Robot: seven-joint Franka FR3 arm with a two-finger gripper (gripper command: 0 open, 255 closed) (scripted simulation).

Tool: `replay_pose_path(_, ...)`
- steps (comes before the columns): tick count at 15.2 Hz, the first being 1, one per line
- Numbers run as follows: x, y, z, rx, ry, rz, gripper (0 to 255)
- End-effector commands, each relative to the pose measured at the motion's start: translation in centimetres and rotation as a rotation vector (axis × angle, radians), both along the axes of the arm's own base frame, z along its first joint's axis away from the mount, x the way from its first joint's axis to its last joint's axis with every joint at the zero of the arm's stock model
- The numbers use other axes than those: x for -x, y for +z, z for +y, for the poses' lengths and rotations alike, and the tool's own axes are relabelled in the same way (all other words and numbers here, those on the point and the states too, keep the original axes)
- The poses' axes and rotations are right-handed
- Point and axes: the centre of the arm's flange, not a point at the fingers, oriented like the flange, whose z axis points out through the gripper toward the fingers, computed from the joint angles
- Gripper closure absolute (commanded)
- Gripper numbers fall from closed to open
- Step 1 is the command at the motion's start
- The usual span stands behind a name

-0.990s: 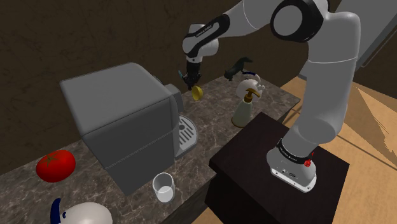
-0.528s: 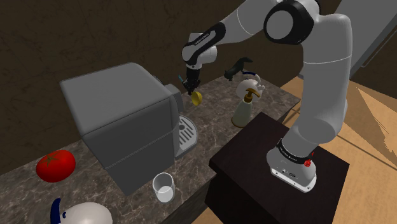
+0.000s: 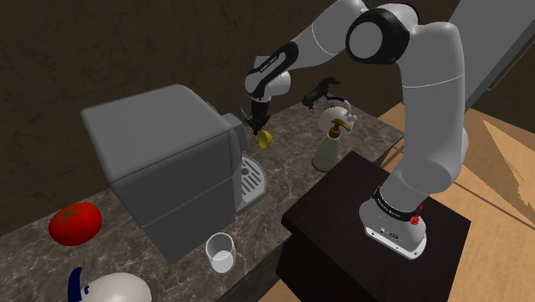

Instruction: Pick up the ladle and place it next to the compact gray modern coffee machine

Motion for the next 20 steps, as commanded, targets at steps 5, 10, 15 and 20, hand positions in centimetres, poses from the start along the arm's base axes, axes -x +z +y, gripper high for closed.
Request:
replay_pose_path(5, -0.1, -3.2, 0.0, 0.000, 0.000, 0.000, 255)
replay_pose_path(10, -0.1, -5.8, 0.0, 0.000, 0.000, 0.000, 255)
replay_pose_path(15, 0.0, -8.0, 0.0, 0.000, 0.000, 0.000, 255)
replay_pose_path(20, -0.1, -8.0, 0.0, 0.000, 0.000, 0.000, 255)
